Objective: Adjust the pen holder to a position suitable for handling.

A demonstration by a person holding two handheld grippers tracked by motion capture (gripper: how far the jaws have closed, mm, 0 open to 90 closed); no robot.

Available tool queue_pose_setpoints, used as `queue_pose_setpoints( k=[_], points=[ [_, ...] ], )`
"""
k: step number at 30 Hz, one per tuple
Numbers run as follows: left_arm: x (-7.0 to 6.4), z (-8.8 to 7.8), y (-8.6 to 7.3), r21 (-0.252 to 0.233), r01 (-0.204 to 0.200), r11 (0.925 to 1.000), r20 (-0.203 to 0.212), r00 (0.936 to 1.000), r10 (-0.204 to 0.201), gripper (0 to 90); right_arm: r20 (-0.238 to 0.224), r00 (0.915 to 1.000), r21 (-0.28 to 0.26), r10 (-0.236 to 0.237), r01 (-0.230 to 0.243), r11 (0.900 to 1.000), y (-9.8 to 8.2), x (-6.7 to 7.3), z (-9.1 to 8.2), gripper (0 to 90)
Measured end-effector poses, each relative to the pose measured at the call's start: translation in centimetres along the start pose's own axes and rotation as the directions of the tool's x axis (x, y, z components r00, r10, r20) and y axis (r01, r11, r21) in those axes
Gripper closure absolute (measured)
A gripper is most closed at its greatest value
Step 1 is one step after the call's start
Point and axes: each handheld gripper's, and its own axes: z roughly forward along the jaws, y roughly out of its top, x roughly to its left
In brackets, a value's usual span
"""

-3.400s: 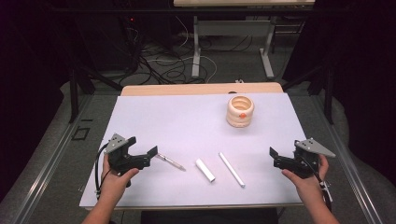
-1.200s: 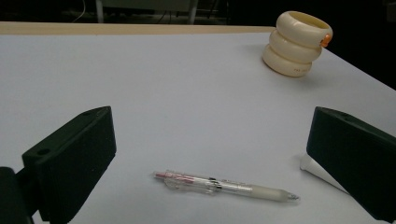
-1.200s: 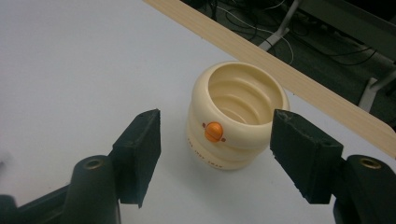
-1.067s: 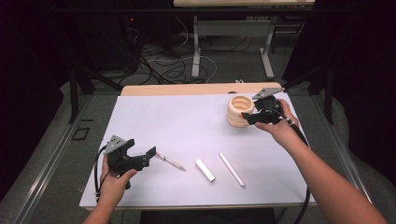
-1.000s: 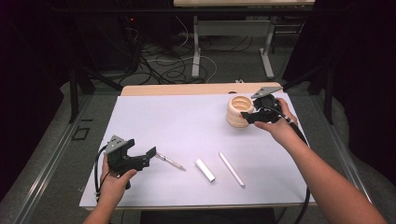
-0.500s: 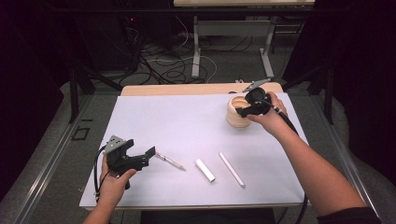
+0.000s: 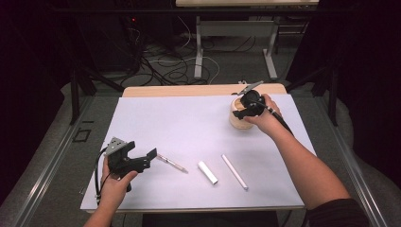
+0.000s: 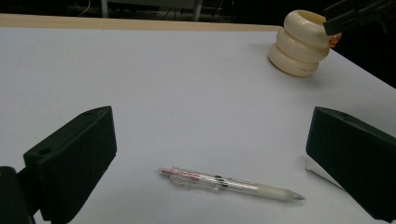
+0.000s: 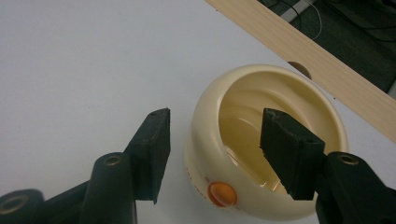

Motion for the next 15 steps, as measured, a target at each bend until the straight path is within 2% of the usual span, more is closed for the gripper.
queue_pose_setpoints(
  k=[8, 10, 13, 15],
  points=[
    [0.0, 0.0, 0.0, 0.003, 0.005, 1.0000, 0.001, 1.0000, -0.005, 1.9, 0.003, 0.9993, 0.018, -0.037, 0.037, 0.999, 0.0, -0.1, 1.3, 46.7],
    [0.0, 0.0, 0.0, 0.003, 0.005, 1.0000, 0.001, 1.0000, -0.005, 2.0, -0.012, 0.9994, 0.025, -0.033, 0.033, 0.999, -0.1, 0.0, 1.5, 48.7],
    [0.1, 0.0, 0.0, 0.002, 0.007, 1.0000, 0.001, 1.0000, -0.007, 1.9, -0.006, 0.9989, 0.042, -0.046, 0.047, 0.998, -0.1, 0.0, 1.8, 51.1],
    [0.1, 0.0, 0.0, 0.002, 0.006, 1.0000, 0.000, 1.0000, -0.006, 1.9, -0.008, 0.9992, 0.049, -0.039, 0.040, 0.998, -0.1, 0.0, 2.1, 52.7]
  ],
)
